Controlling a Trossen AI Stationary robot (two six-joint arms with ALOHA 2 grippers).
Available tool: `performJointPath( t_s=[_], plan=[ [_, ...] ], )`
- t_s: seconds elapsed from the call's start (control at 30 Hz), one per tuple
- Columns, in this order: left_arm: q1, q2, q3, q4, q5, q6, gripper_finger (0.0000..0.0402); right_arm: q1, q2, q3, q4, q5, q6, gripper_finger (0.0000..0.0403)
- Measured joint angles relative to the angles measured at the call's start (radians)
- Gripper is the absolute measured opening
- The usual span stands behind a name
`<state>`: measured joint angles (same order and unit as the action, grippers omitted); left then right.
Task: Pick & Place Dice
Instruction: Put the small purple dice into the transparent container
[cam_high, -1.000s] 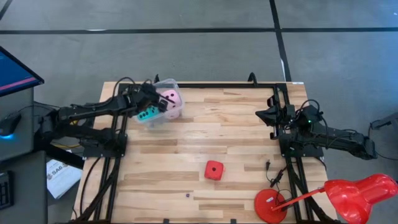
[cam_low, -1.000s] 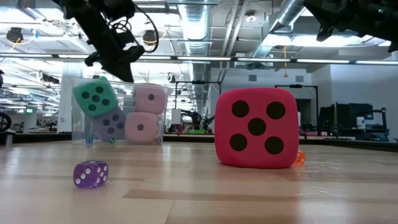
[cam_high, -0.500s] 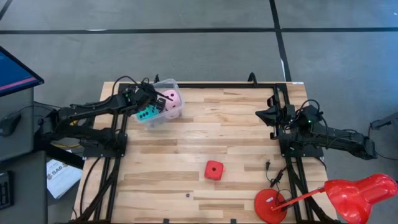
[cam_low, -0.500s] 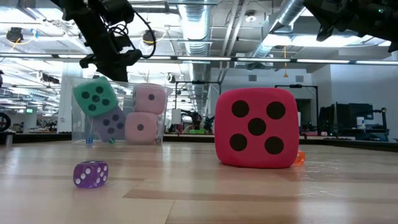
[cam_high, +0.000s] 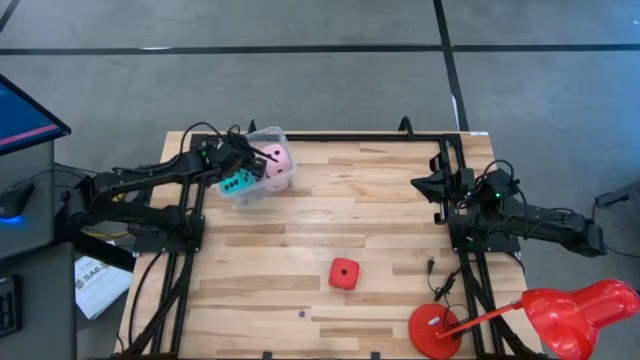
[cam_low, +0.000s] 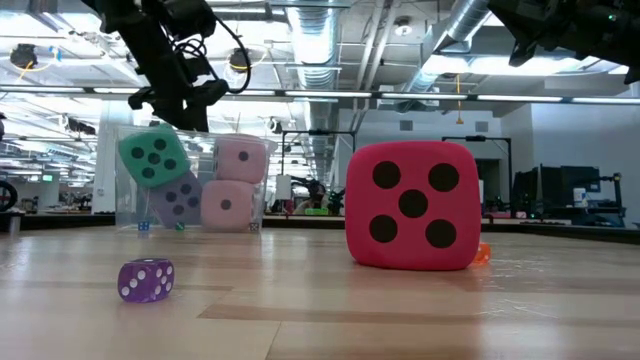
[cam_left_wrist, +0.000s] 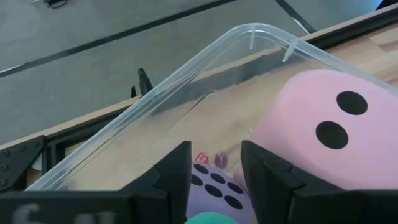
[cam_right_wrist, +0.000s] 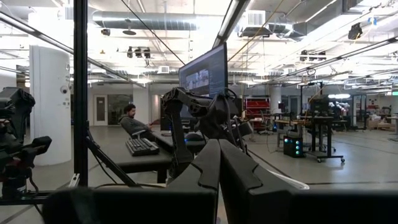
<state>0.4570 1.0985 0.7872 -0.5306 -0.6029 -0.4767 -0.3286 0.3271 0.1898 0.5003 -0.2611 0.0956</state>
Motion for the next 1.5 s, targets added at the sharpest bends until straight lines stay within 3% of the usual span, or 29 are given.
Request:
performJointPath(
  t_s=[1.07,1.33,1.5],
  plan=[
    [-0.024,0.000,0.000,0.085,0.010,0.006,0.0103,0.000,0.000,0.000,0.021,0.000,-0.043,0.0000],
    [-0.125,0.000,0.000,0.094,0.014,0.009,0.0072,0.000,0.000,0.000,0.083,0.000,-0.092,0.0000],
    [-0.230,0.000,0.000,0.211,0.015,0.026,0.0043,0.000,0.000,0.000,0.095,0.001,-0.122,0.0000]
  ],
)
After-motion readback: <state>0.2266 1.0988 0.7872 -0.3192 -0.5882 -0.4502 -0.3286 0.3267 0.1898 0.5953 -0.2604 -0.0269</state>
